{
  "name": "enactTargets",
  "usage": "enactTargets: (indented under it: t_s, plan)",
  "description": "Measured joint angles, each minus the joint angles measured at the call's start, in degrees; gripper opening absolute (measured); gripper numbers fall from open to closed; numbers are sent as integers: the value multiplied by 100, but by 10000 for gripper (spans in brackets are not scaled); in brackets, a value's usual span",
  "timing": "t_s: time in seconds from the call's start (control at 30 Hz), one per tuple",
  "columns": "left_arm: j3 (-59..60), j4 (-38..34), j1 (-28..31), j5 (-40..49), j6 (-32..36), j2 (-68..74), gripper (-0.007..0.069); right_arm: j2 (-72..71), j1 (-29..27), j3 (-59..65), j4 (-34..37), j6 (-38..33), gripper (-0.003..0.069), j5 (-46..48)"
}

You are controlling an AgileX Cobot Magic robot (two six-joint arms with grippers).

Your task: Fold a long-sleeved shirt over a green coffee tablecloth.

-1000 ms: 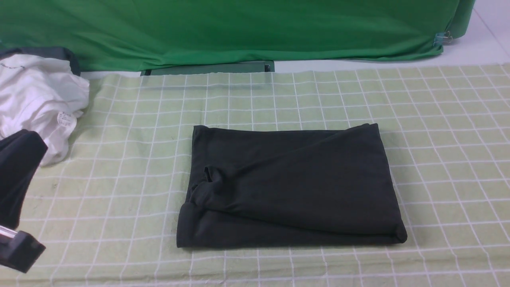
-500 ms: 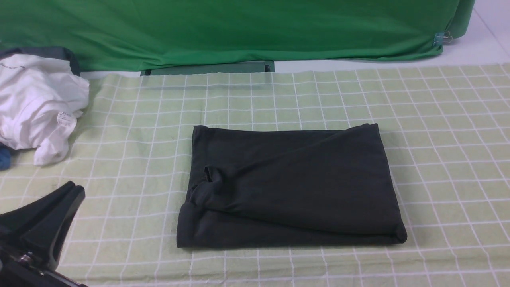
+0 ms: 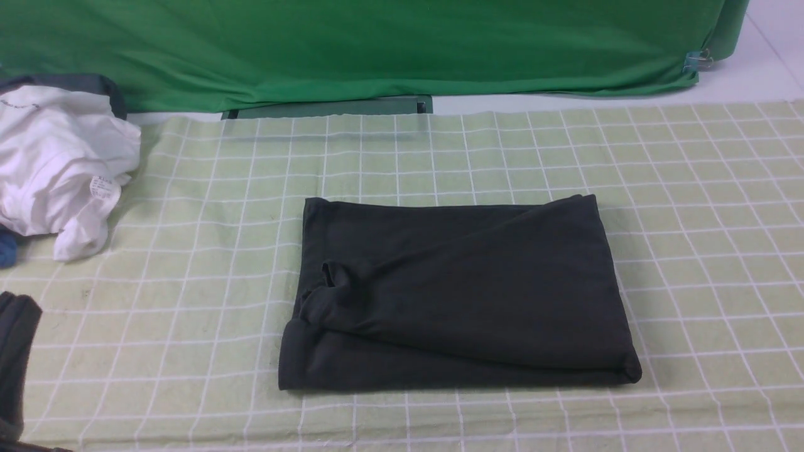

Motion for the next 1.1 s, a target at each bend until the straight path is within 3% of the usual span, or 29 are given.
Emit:
enactTargets:
  t_s: [0.2, 0.53, 1.1]
  plan:
    - [152, -160, 668, 771, -302, -278, 14, 0, 0, 0, 0, 0, 239, -5]
    - [152, -199, 32, 1711, -317, -278, 14, 0, 0, 0, 1, 0, 239, -6]
    - [153, -199, 318, 1772, -317, -278, 14, 0, 0, 0, 6, 0, 239, -6]
